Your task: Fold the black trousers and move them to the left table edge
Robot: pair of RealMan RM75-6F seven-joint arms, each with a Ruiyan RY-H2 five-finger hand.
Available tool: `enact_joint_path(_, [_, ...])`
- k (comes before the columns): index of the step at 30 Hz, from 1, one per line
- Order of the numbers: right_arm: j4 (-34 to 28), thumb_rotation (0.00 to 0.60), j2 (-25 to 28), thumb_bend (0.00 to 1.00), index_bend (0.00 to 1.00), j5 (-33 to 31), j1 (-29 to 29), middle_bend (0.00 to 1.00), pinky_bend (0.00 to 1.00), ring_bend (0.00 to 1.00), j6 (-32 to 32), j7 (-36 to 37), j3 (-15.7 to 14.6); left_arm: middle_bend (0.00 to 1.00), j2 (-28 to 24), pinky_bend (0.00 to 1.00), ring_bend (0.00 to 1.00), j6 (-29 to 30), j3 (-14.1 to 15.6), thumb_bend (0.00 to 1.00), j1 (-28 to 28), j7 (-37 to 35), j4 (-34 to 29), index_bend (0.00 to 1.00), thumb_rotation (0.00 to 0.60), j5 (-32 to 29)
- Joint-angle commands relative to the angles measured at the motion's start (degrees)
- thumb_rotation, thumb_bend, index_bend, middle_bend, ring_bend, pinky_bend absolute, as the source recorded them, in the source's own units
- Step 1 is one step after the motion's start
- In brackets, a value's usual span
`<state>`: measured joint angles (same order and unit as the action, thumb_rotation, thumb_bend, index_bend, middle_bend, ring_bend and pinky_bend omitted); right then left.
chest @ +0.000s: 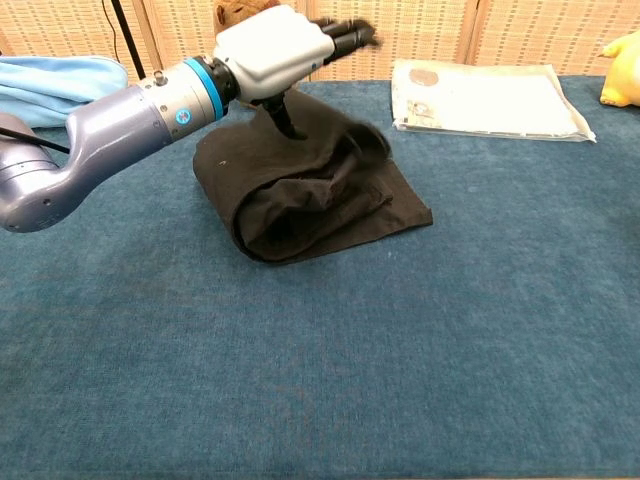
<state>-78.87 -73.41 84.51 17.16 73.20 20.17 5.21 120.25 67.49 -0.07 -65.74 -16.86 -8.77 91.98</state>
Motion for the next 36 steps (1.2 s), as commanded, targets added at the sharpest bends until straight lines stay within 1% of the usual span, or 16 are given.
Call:
enact_joint_path(1, [-0.16, 0.600, -0.02, 0.00, 0.00, 0.19, -0.02, 0.00, 0.00, 0.00, 0.13, -0.24, -0.09, 0.00, -1.08, 0.36, 0.01, 3.47, -1.64, 0.00, -0.34, -3.37, -1.54, 0.00, 0.600, -1.37])
enact_joint_path(5, [-0.35, 0.600, -0.17, 0.00, 0.00, 0.35, 0.08, 0.00, 0.00, 0.00, -0.13, -0.79, -0.30, 0.00, -2.08, 0.34, 0.00, 6.29, -3.04, 0.00, -0.67, -5.74, -2.68, 0.00, 0.600, -2.43])
enact_joint_path(7, [-0.46, 0.600, -0.22, 0.00, 0.00, 0.41, 0.12, 0.00, 0.00, 0.00, -0.17, -0.98, -0.34, 0.00, -2.78, 0.33, 0.00, 7.59, -3.05, 0.00, -0.45, -6.52, -3.25, 0.00, 0.600, -2.34])
enact_joint_path(10, [-0.63, 0.600, -0.23, 0.00, 0.00, 0.47, 0.14, 0.00, 0.00, 0.00, -0.13, -1.19, -0.36, 0.00, -4.43, 0.33, 0.00, 9.95, -1.64, 0.00, 1.33, -8.71, -4.46, 0.00, 0.600, -1.06])
enact_joint_path(12, [-0.74, 0.600, -0.19, 0.00, 0.00, 0.47, 0.09, 0.00, 0.00, 0.00, -0.07, -1.23, -0.38, 0.00, -5.83, 0.33, 0.04, 12.04, -0.03, 0.00, 3.56, -10.93, -5.44, 0.01, 0.600, 0.29])
enact_joint_path(13, [-0.76, 0.600, -0.18, 0.00, 0.00, 0.49, 0.08, 0.00, 0.00, 0.00, -0.06, -1.26, -0.40, 0.00, -6.64, 0.33, 0.07, 13.88, 0.99, 0.00, 5.16, -12.53, -5.92, 0.04, 0.600, 1.15])
enact_joint_path(14, [-0.79, 0.600, -0.19, 0.00, 0.00, 0.53, 0.08, 0.00, 0.00, 0.00, -0.09, -1.30, -0.44, 0.03, -7.44, 0.33, 0.14, 15.67, 1.99, 0.00, 6.78, -13.78, -6.03, 0.11, 0.600, 2.00])
enact_joint_path(15, [-0.81, 0.600, -0.19, 0.00, 0.00, 0.54, 0.10, 0.00, 0.00, 0.00, -0.14, -1.33, -0.46, 0.09, -8.02, 0.33, 0.21, 16.91, 2.81, 0.00, 7.99, -14.52, -5.90, 0.21, 0.600, 2.70])
enact_joint_path(17, [-0.92, 0.600, -0.24, 0.00, 0.00, 0.66, 0.23, 0.00, 0.00, 0.00, -0.45, -1.48, -0.62, 0.19, -9.58, 0.34, 0.28, 18.88, 4.84, 0.00, 11.26, -17.03, -5.60, 0.34, 0.600, 4.17])
enact_joint_path(18, [-0.97, 0.600, -0.26, 0.00, 0.00, 0.73, 0.29, 0.00, 0.00, 0.00, -0.57, -1.56, -0.69, 0.21, -10.02, 0.35, 0.30, 19.13, 5.36, 0.00, 12.11, -17.95, -5.47, 0.37, 0.600, 4.53])
enact_joint_path(20, [-1.15, 0.600, -0.25, 0.00, 0.00, 0.92, 0.41, 0.00, 0.00, 0.00, -0.80, -1.78, -0.87, 0.23, -11.27, 0.35, 0.31, 18.82, 7.09, 0.00, 14.17, -19.89, -4.92, 0.39, 0.600, 5.73])
enact_joint_path(22, [-1.41, 0.600, -0.17, 0.00, 0.00, 1.00, 0.42, 0.00, 0.00, 0.00, -0.82, -1.90, -0.94, 0.22, -12.33, 0.35, 0.30, 18.01, 8.78, 0.00, 15.45, -21.47, -4.46, 0.39, 0.600, 7.04])
enact_joint_path(26, [-1.66, 0.600, -0.02, 0.00, 0.00, 0.78, 0.33, 0.00, 0.00, 0.00, -0.74, -1.97, -0.86, 0.14, -14.01, 0.30, 0.21, 16.48, 12.11, 0.00, 16.90, -23.63, -3.70, 0.35, 0.600, 9.88])
enact_joint_path(28, [-1.67, 0.600, 0.01, 0.00, 0.00, 0.65, 0.33, 0.00, 0.00, 0.00, -0.83, -1.93, -0.84, 0.12, -14.07, 0.28, 0.20, 16.19, 12.64, 0.00, 17.20, -23.08, -3.24, 0.35, 0.600, 10.37])
enact_joint_path(29, [-1.64, 0.600, 0.03, 0.00, 0.00, 0.55, 0.34, 0.00, 0.00, 0.00, -0.94, -1.96, -0.83, 0.12, -13.99, 0.27, 0.20, 15.19, 13.37, 0.00, 17.49, -22.72, -2.95, 0.35, 0.600, 10.98])
enact_joint_path(36, [-1.65, 0.600, 0.16, 0.00, 0.00, 0.25, 0.39, 0.00, 0.00, 0.00, -1.29, -1.98, -0.81, 0.11, -12.36, 0.27, 0.20, 11.34, 14.73, 0.00, 16.94, -21.49, -2.12, 0.31, 0.600, 12.26])
